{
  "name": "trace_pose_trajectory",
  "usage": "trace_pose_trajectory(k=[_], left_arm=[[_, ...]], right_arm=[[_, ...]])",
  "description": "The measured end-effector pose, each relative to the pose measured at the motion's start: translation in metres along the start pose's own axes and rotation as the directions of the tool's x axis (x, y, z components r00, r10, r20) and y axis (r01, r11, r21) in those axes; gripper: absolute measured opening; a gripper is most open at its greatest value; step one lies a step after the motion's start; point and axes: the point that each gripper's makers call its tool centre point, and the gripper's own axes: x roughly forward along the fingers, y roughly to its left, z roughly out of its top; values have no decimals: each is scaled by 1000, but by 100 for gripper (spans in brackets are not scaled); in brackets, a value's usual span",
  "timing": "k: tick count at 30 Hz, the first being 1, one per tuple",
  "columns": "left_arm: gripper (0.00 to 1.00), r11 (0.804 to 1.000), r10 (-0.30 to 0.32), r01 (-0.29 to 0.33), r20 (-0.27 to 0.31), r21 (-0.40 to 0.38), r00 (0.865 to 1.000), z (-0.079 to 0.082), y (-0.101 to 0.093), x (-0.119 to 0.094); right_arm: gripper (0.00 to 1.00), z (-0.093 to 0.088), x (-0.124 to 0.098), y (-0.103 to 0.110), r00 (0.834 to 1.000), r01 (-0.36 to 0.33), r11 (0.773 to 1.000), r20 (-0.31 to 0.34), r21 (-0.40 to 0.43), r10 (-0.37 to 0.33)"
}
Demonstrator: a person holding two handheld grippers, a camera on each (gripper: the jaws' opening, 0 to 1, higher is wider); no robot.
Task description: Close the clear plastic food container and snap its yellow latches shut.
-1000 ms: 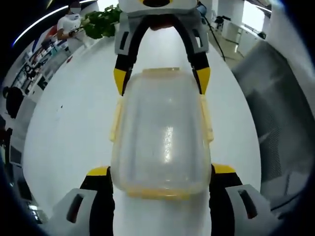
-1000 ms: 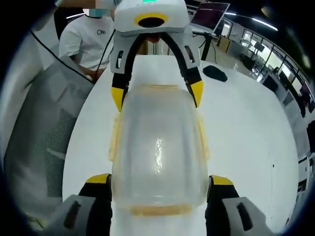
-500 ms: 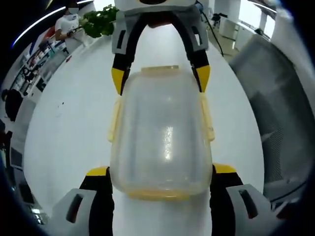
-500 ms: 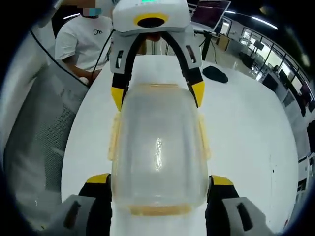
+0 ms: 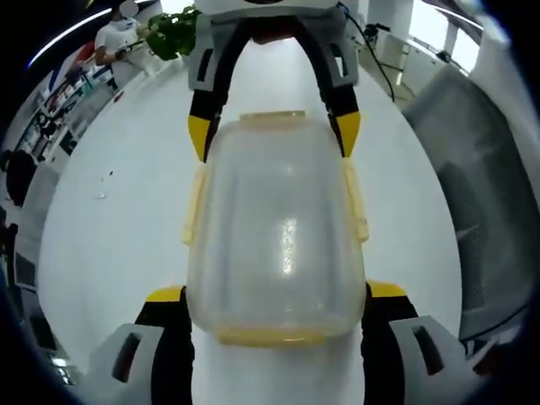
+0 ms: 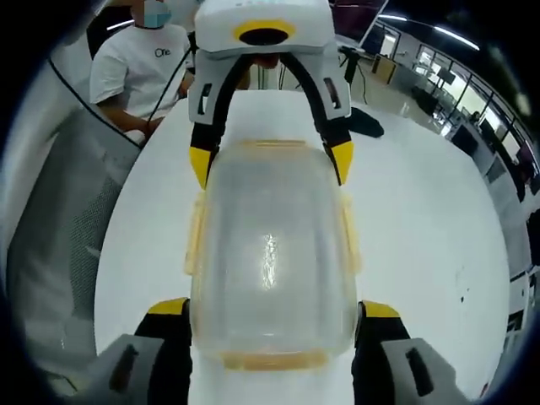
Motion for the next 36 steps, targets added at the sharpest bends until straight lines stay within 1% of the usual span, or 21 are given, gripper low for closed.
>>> trace_pose_trajectory(k=[5,9,16,20,23,24,25,26,27,28,29,30,31,33,36], left_arm=[[82,1000,-13,13,-6,-3,1000,1,10,2],[82,1000,-15,15,4,-10,1000,2,15,3],[82,1000,-25,25,-7,-2,1000,2,16,4],[83,1000,-27,27,5,-6,1000,2,16,3],[83,1000,-25,25,5,-7,1000,3,15,2],[82,1000,-26,26,7,-7,1000,3,15,1],[82,999,-35,35,14,-5,999,3,13,-1],[81,999,-40,40,22,-13,999,5,12,-3],[81,999,-37,37,16,-10,999,4,12,-4],[84,1000,-28,28,11,-6,1000,3,13,-5],[95,1000,-15,15,12,-6,1000,3,15,-5],[99,1000,4,-4,11,-10,1000,2,17,-6],[99,1000,-3,3,9,-13,1000,1,16,-8],[99,1000,7,-7,16,-28,1000,1,17,-11],[99,999,14,-14,10,-29,1000,-1,17,-13]], right_arm=[[78,-1,0,-10,1000,-3,1000,-10,0,3],[78,-3,0,-17,1000,-5,1000,-15,-2,5],[79,-2,-1,-17,1000,-2,1000,-10,6,2],[79,-2,-1,-17,1000,-6,1000,-1,8,6],[80,-2,-2,-17,1000,-4,1000,-11,5,4],[81,-1,-2,-16,1000,-6,1000,-8,24,6],[85,-2,-2,-15,1000,-10,999,-18,48,10],[95,-6,-2,-23,998,42,998,-43,41,-40],[98,-5,-1,-25,998,54,998,-37,37,-52],[99,-9,-4,-21,998,31,999,-56,38,-29],[99,-5,-3,-18,999,22,998,-32,58,-20],[99,-4,-3,-19,999,21,998,-26,55,-20],[99,-3,-5,-18,999,26,998,-23,54,-25],[99,-2,-8,-17,1000,21,998,-16,61,-20],[99,1,-12,-17,1000,28,998,-7,56,-27]])
